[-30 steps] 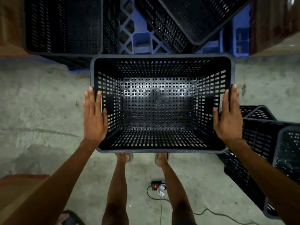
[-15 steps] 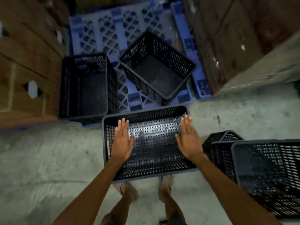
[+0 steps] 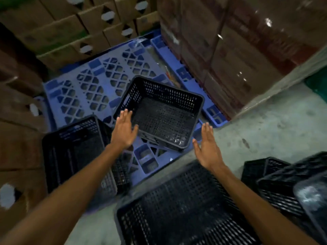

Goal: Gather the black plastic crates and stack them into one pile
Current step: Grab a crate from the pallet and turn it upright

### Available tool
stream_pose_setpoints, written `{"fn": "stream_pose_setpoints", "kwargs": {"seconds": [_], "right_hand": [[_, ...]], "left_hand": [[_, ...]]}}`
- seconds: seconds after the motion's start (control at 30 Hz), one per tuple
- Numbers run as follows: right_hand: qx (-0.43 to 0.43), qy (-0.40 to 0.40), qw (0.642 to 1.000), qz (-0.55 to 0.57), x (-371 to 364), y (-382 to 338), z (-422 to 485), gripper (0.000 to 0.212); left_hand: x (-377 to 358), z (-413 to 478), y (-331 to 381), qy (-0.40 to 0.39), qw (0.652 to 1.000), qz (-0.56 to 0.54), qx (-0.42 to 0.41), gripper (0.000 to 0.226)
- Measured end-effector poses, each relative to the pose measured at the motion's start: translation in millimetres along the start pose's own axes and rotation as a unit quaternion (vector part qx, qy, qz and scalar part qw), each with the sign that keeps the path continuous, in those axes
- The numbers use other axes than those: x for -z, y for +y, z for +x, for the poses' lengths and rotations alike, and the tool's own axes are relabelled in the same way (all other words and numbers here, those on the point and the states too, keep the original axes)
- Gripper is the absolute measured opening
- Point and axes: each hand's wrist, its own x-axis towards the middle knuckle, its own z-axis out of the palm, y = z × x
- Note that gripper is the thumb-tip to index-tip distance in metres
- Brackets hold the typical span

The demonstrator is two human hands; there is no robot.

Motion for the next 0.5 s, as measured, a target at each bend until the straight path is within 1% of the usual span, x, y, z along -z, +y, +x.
{"fn": "stream_pose_setpoints", "kwargs": {"seconds": [0.07, 0.17, 0.2, 0.27, 0.3, 0.33, 0.4, 0.47, 0.5], "right_hand": [[-0.055, 0.027, 0.998, 0.027, -36, 1, 48, 0.075], [-0.139, 0.053, 0.987, 0.065, -101, 9, 124, 0.075], [-0.16, 0.07, 0.982, 0.073, -109, 13, 138, 0.075], [-0.193, 0.138, 0.97, 0.063, -129, 26, 162, 0.075], [-0.203, 0.175, 0.962, 0.054, -137, 35, 172, 0.074], [-0.212, 0.204, 0.954, 0.048, -143, 42, 181, 0.075], [-0.234, 0.225, 0.945, 0.033, -156, 57, 199, 0.074], [-0.239, 0.221, 0.945, 0.02, -169, 69, 212, 0.068], [-0.242, 0.225, 0.944, 0.018, -172, 72, 215, 0.064]], "left_hand": [[-14, 73, -37, 0.0, 1.0, 0.023, -0.015, 0.068], [-46, 169, -99, 0.022, 0.997, 0.066, -0.03, 0.073], [-49, 187, -114, 0.032, 0.996, 0.085, -0.025, 0.075], [-58, 220, -144, 0.053, 0.991, 0.12, -0.02, 0.08], [-62, 237, -157, 0.064, 0.991, 0.119, -0.017, 0.081], [-65, 252, -167, 0.07, 0.992, 0.108, -0.013, 0.082], [-77, 281, -182, 0.069, 0.996, 0.043, 0.023, 0.082], [-88, 303, -185, 0.035, 0.995, -0.057, 0.074, 0.078], [-92, 307, -184, 0.011, 0.994, -0.082, 0.078, 0.073]]}}
